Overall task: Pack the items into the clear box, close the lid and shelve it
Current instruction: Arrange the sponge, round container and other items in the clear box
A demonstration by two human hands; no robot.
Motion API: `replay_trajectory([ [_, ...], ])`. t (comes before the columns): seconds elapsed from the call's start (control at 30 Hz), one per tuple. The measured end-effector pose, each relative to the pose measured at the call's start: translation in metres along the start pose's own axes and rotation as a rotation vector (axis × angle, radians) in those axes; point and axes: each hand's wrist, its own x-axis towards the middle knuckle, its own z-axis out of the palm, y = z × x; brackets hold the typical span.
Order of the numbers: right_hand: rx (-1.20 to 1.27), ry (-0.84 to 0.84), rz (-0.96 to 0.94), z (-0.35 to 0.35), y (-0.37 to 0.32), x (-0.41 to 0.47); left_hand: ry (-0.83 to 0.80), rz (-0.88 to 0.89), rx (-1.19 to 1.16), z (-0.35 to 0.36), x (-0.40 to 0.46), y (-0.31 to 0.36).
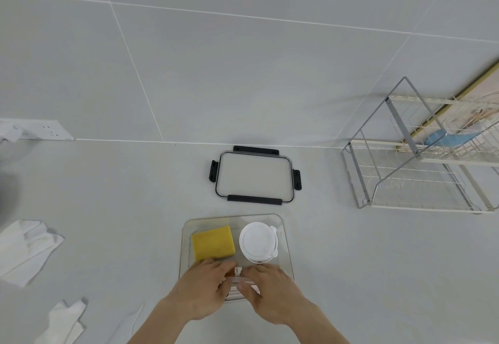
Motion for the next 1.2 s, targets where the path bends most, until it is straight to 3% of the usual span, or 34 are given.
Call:
replay_trajectory([
  [0.67,-0.097,-0.086,0.015,-0.003,-0.006,-0.004,-0.077,-0.032,0.185,-0.016,-0.010,0.003],
  [0.83,-0.095,-0.065,0.010,-0.001,-0.006,-0.006,0.072,0.006,0.199,-0.030,-0.020,-0.001],
  [0.97,-0.099,-0.032,0.011,0.003,-0.006,-0.009,0.249,0.031,0.337,-0.042,-0.017,-0.005],
  [1.1,-0.118,0.002,0.006,0.004,-0.008,-0.010,0.243,0.121,0.376,-0.039,-0.003,0.003],
  [1.2,-0.114,0.013,0.014,0.003,-0.009,-0.011,0.168,0.093,0.456,-0.033,-0.002,0.002],
])
